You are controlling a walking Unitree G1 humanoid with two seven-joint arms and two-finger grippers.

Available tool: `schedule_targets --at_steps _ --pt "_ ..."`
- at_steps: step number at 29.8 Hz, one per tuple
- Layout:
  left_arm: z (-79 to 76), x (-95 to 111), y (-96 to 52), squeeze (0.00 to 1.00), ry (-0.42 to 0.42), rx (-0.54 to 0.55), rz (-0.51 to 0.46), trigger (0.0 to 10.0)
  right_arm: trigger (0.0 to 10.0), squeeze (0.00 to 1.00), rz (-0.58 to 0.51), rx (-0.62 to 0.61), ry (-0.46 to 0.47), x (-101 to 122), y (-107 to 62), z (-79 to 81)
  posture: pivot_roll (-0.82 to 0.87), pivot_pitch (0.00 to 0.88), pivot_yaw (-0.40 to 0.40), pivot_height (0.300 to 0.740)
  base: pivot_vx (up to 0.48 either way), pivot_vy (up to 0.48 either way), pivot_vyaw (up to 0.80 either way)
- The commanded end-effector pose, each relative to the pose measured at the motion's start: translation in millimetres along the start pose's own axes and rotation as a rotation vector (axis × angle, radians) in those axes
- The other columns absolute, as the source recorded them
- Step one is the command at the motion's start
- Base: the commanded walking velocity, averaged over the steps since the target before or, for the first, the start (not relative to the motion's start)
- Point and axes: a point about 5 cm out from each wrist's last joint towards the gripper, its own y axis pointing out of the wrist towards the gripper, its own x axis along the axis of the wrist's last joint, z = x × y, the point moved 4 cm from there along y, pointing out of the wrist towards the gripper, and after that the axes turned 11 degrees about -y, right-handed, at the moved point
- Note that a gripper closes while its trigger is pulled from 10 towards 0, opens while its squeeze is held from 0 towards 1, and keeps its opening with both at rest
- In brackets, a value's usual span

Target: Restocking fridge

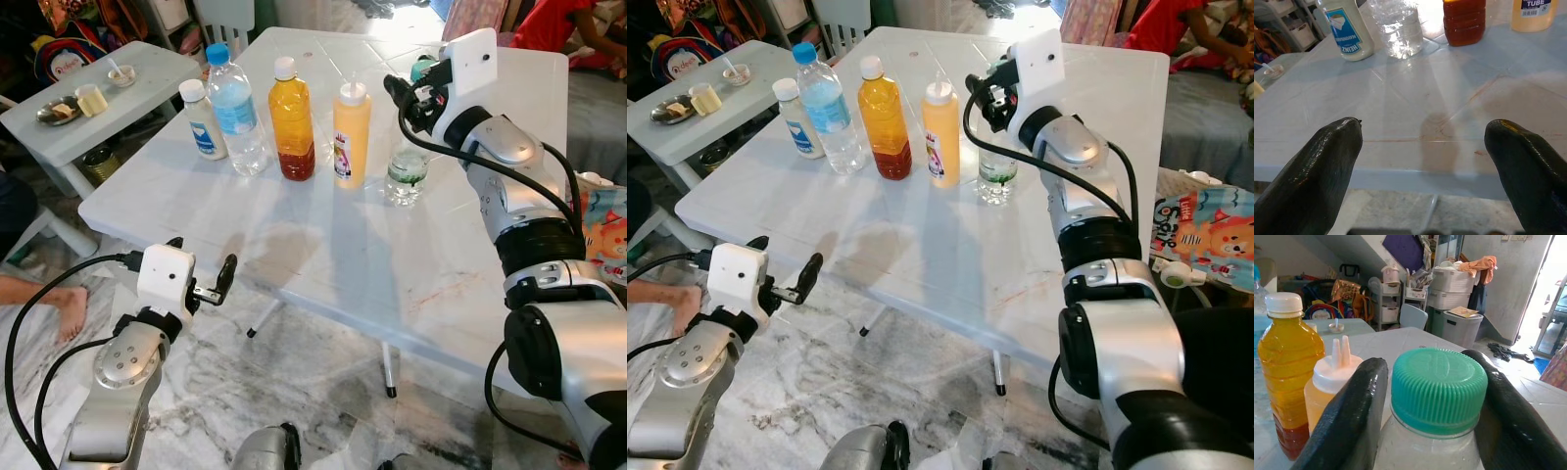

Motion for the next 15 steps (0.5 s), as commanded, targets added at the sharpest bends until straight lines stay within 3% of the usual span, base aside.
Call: schedule_targets --at_steps 1,4,9,15 --pt "1.8 -1.3 0.9 0.00 0.007 0.010 0.001 10.0 0.0 0.00 0.031 0.027 -0.015 -2.0 2.2 4.1 0.09 0.095 0.085 0.740 0.000 0.000 0.00" --pt "1.0 -2.0 3.4 0.00 0.004 0.010 0.001 10.0 0.0 0.00 0.053 0.028 -0.016 -5.7 0.2 5.5 0.08 0.084 0.080 0.740 0.000 0.000 0.00" --pt "-1.1 -5.3 8.3 0.00 -0.006 0.015 0.006 10.0 0.0 0.00 0.071 0.092 -0.033 -13.0 -7.0 26.7 0.06 0.070 0.075 0.740 0.000 0.000 0.00" --pt "-5.1 -10.3 16.8 0.00 -0.034 0.025 0.021 10.0 0.0 0.00 0.011 0.087 -0.029 -2.9 -18.2 44.9 0.04 0.053 0.076 0.740 0.000 0.000 0.00"
